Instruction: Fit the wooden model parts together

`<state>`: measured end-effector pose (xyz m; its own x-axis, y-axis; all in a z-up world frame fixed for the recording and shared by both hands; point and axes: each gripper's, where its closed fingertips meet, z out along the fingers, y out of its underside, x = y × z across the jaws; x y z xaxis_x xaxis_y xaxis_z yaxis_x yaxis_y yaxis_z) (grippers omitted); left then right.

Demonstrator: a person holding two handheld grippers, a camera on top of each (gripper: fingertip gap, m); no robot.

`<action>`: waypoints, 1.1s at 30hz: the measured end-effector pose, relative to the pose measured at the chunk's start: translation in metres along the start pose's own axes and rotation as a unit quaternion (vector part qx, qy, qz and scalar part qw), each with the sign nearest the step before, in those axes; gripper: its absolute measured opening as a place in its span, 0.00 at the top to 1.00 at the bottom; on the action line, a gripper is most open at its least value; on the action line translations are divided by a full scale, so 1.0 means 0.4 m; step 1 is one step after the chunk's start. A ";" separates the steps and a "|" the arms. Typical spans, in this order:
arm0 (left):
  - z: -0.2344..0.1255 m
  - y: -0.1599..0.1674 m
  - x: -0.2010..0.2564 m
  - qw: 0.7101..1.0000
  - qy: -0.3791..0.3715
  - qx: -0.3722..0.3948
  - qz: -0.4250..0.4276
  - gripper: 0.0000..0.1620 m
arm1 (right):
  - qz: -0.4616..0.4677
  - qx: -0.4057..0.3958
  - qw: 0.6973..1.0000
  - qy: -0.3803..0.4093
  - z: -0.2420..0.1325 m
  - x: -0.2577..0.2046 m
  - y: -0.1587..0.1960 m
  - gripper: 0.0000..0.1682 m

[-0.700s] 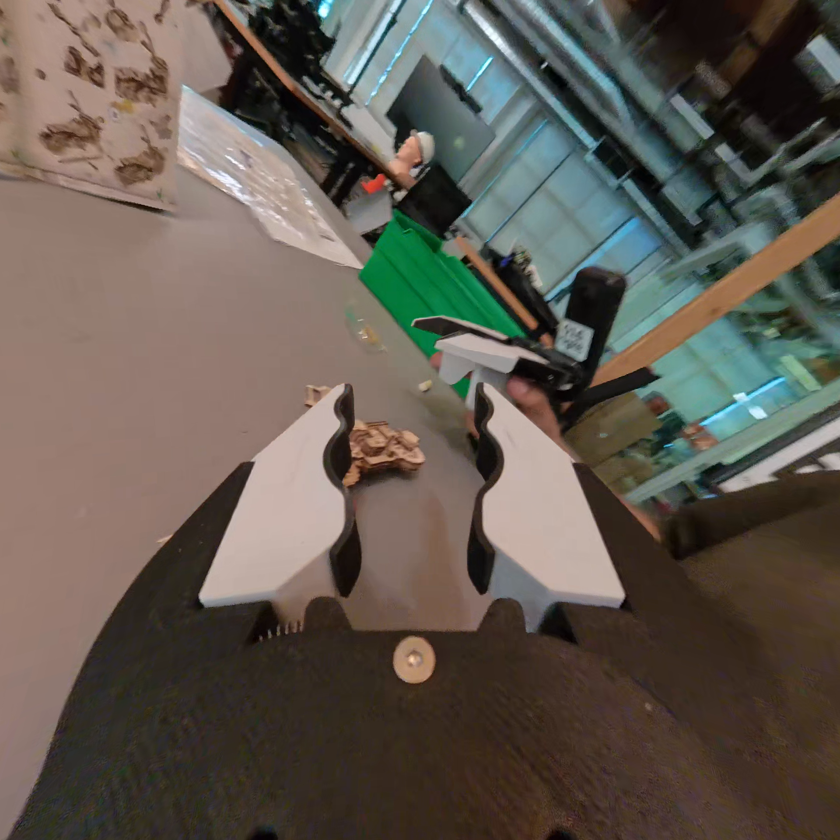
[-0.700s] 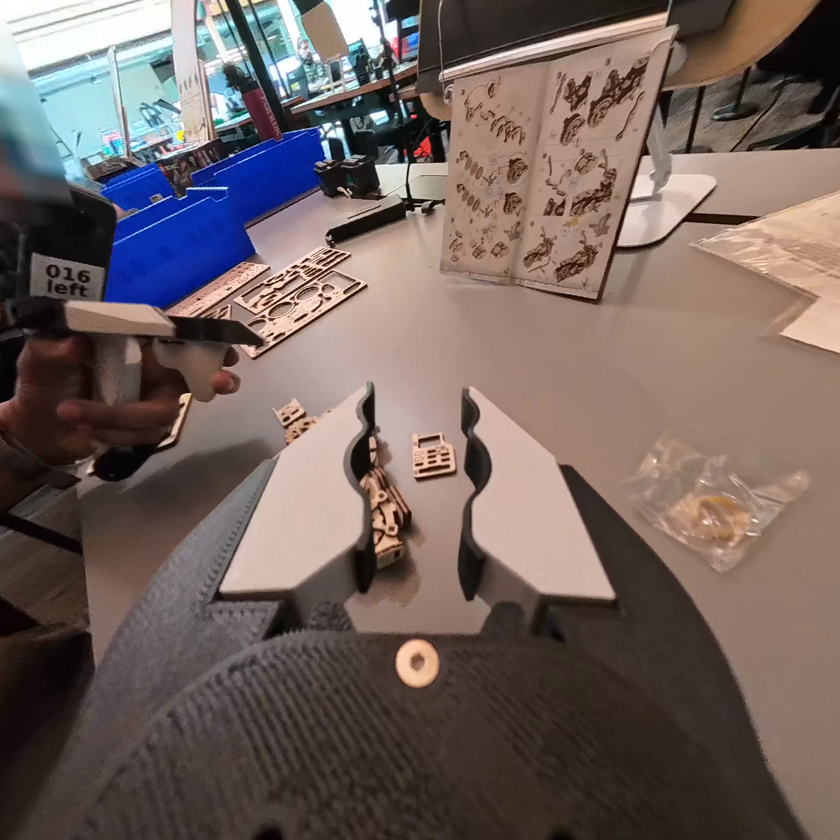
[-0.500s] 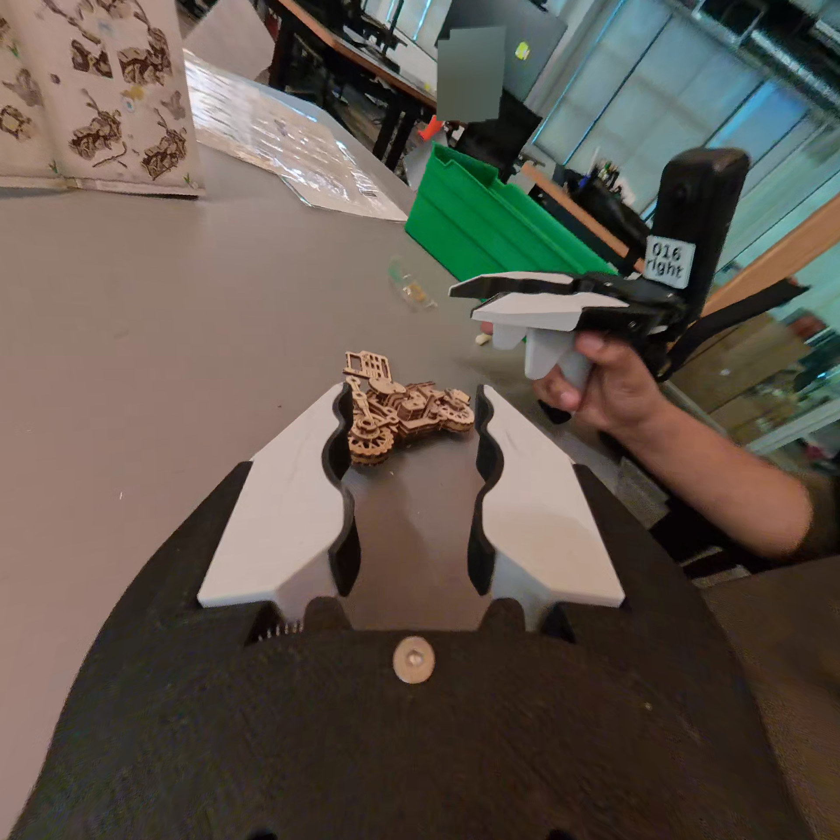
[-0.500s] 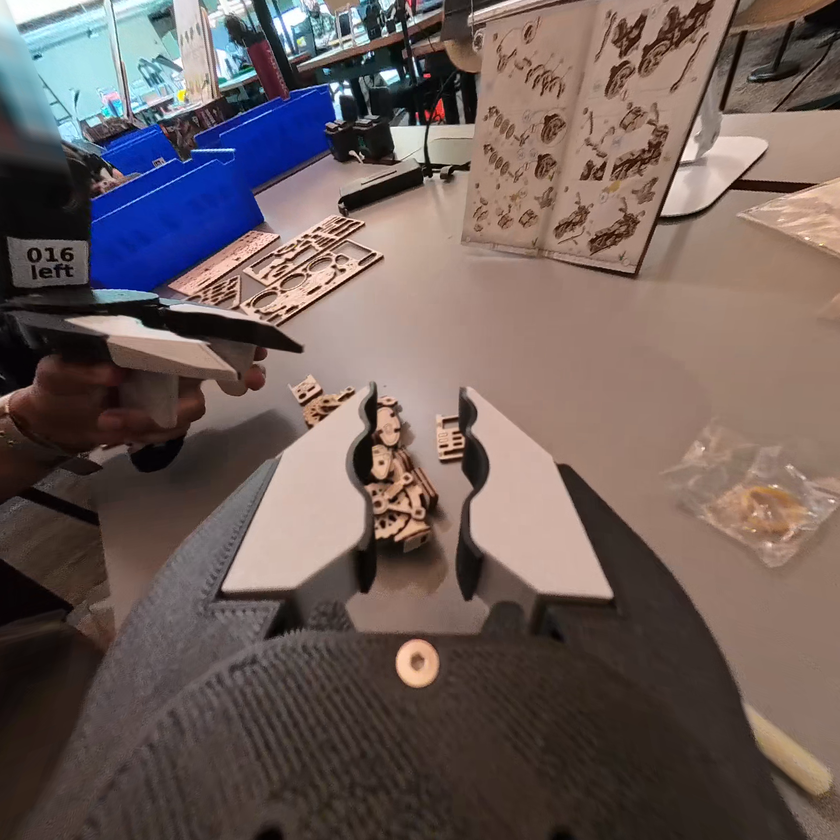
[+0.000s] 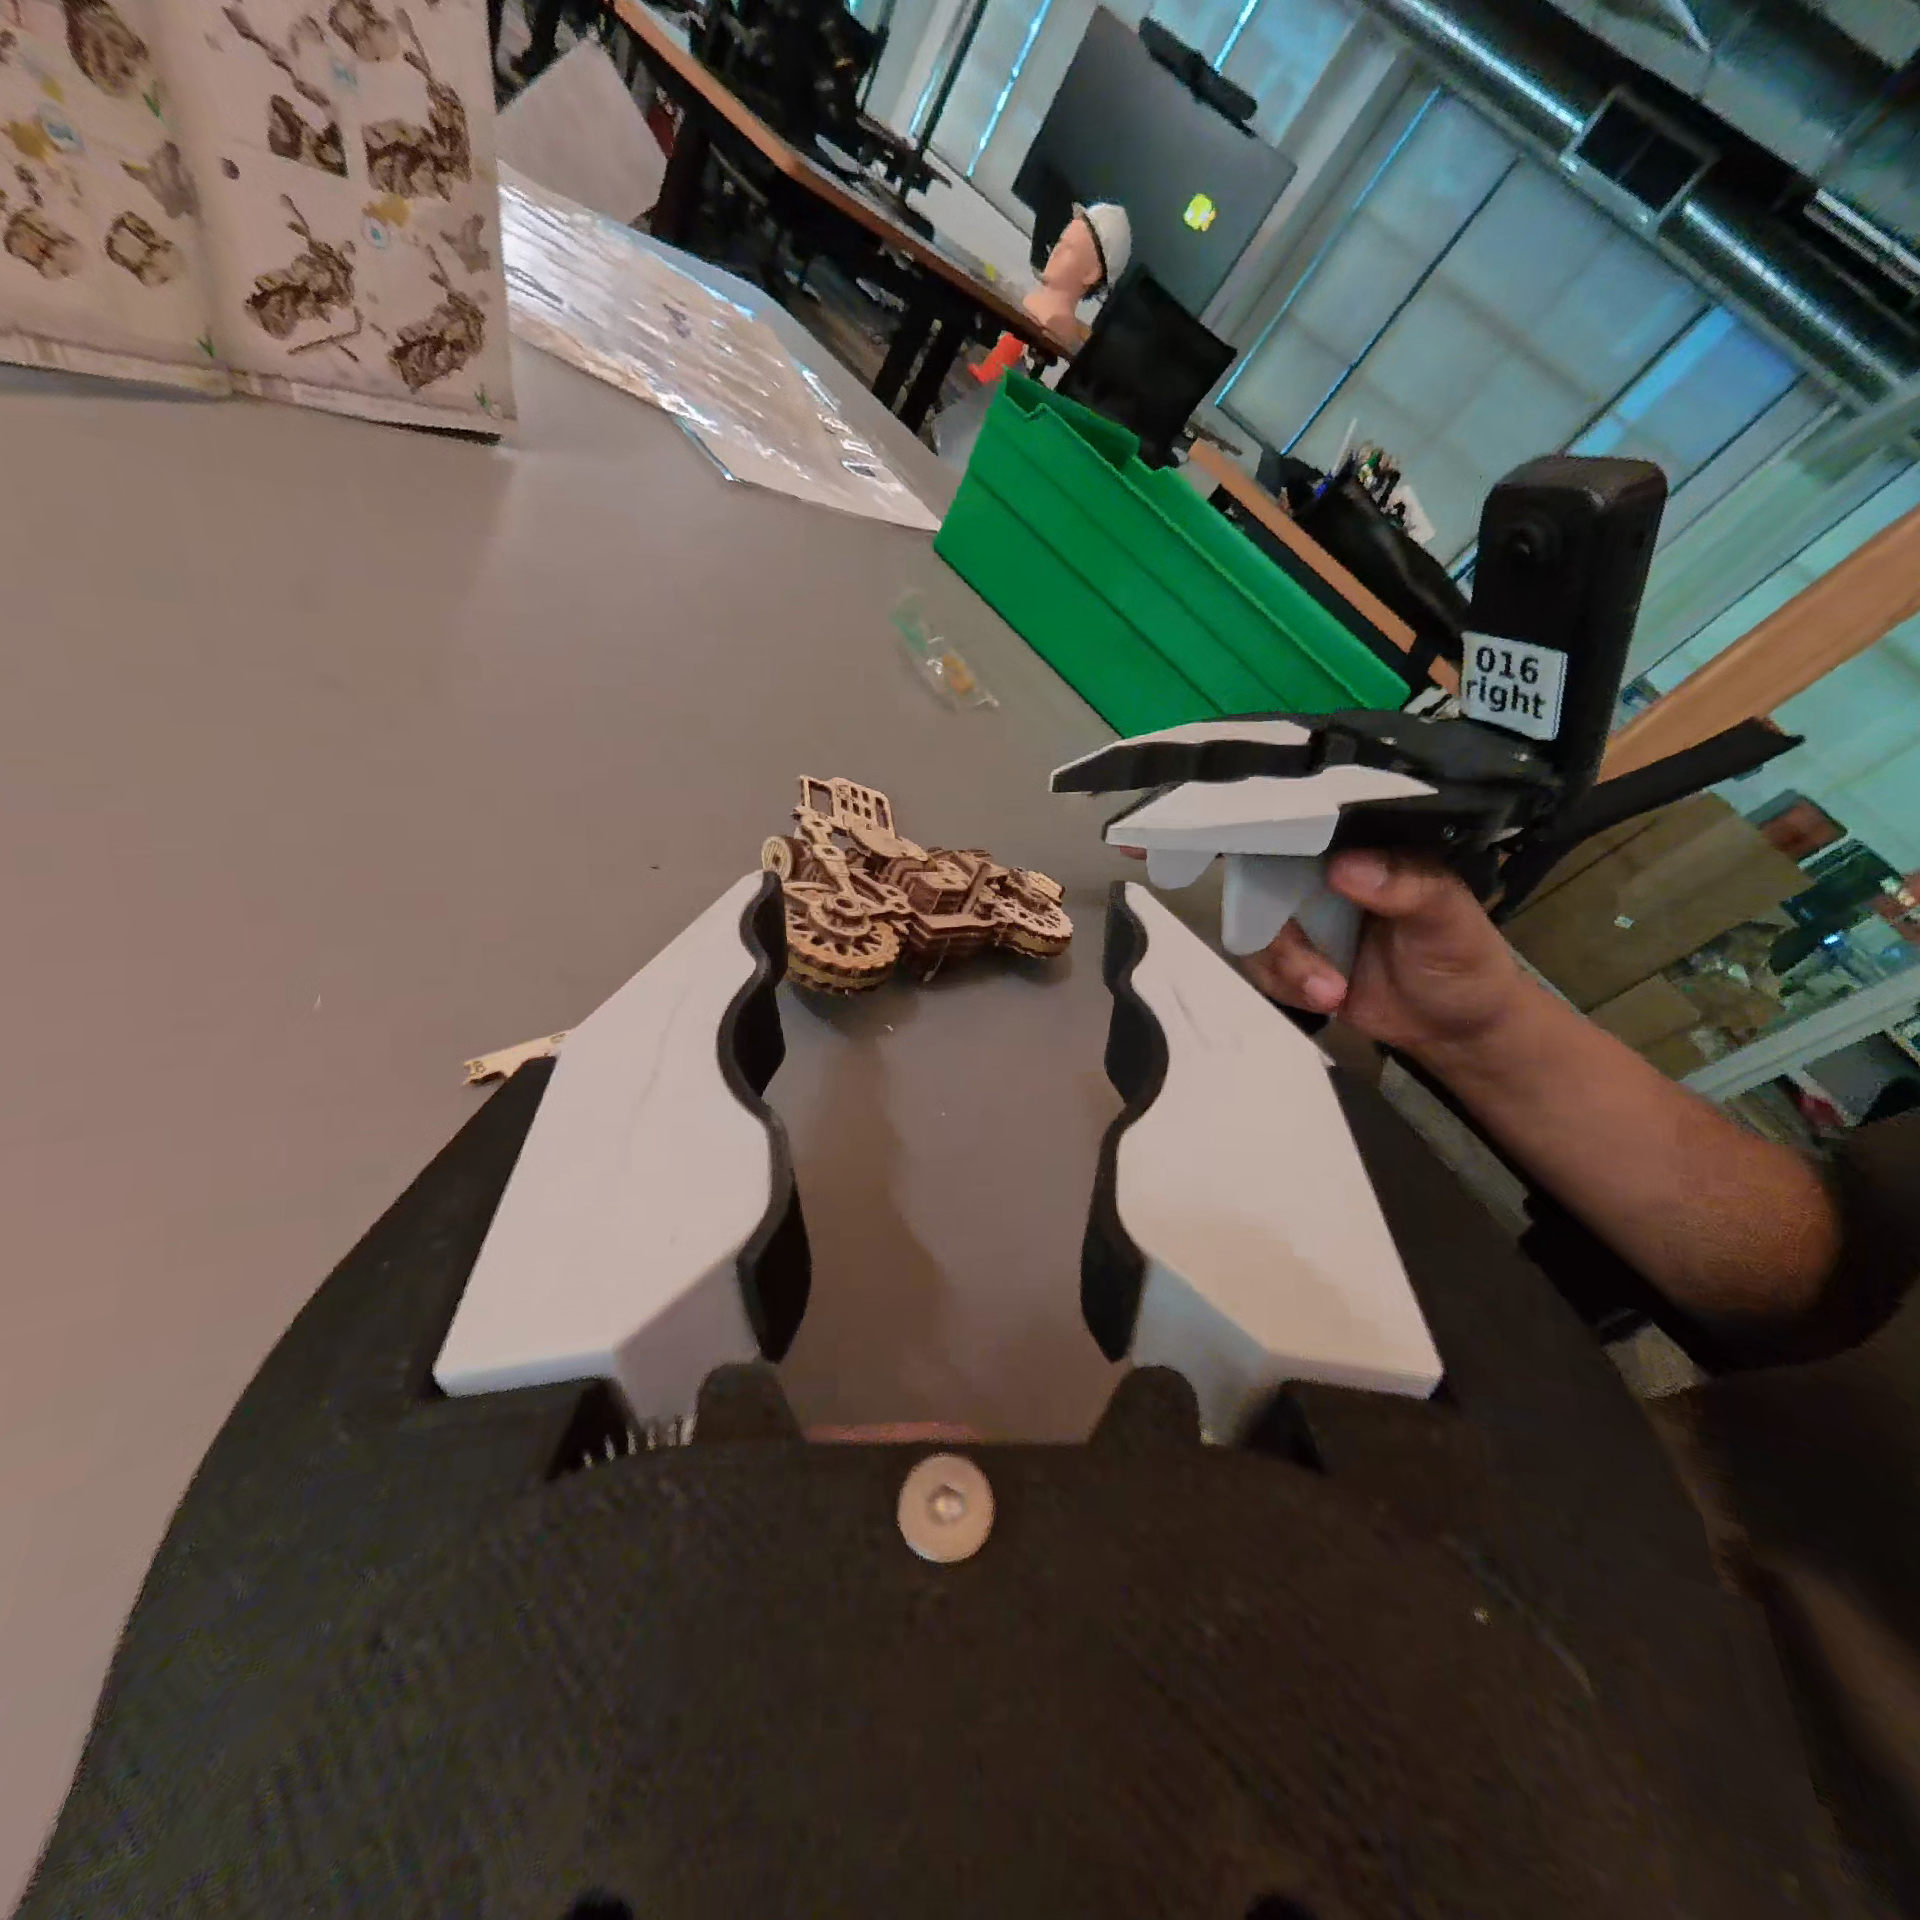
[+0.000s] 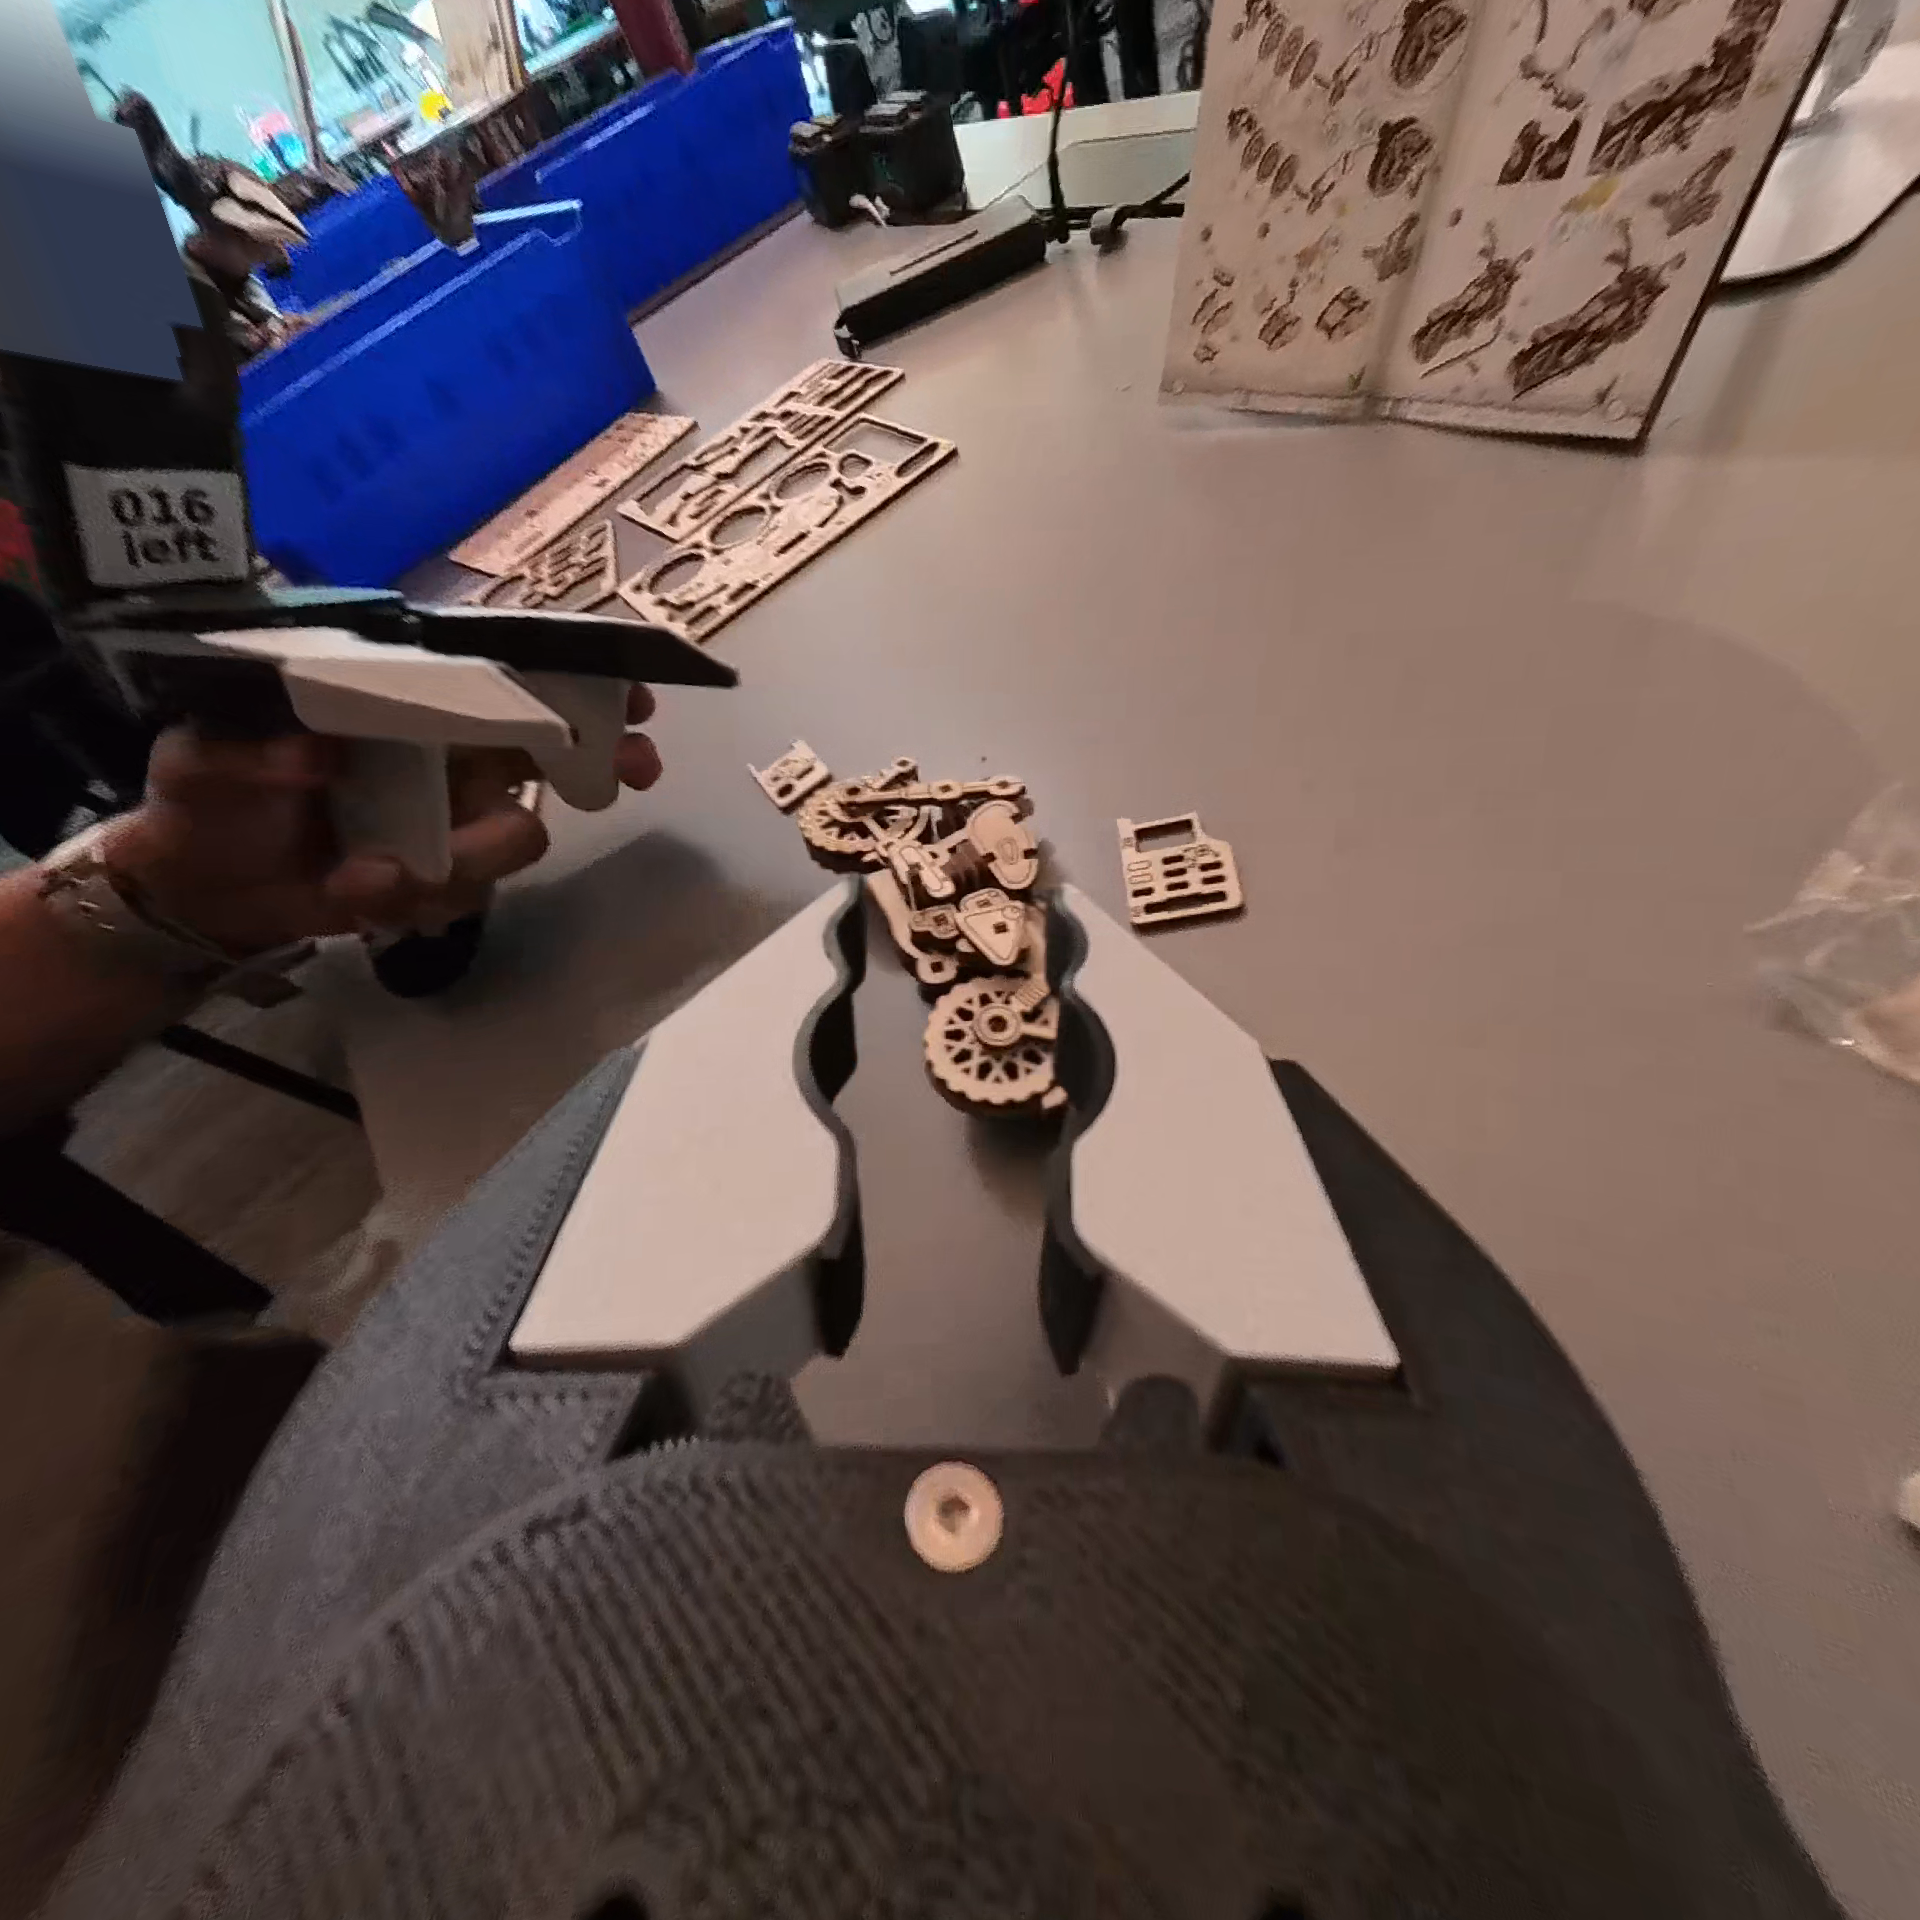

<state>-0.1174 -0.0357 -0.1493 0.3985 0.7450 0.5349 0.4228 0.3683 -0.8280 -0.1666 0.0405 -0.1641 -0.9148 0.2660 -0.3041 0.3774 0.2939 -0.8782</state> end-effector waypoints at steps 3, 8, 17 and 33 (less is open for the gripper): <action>-0.008 -0.002 0.006 0.999 0.023 -0.001 -0.031 0.63 | -0.002 -0.020 1.000 0.007 0.001 0.010 0.017 0.79; 0.008 -0.052 0.063 0.998 0.028 0.058 -0.027 0.66 | 0.030 -0.001 0.999 0.032 -0.038 0.048 0.016 0.79; 0.032 -0.007 0.079 0.998 0.005 0.000 0.056 0.83 | -0.025 -0.012 0.998 0.061 -0.085 0.051 0.019 0.82; 0.027 0.022 0.025 0.996 -0.061 -0.011 0.059 0.85 | 0.059 0.013 0.998 0.021 -0.131 0.063 0.028 0.80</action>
<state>-0.1185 -0.0190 -0.1533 0.3446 0.8451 0.4087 0.3967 0.2635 -0.8793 -0.1780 0.0988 -0.1623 -0.8569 0.3355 -0.3913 0.4784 0.2348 -0.8462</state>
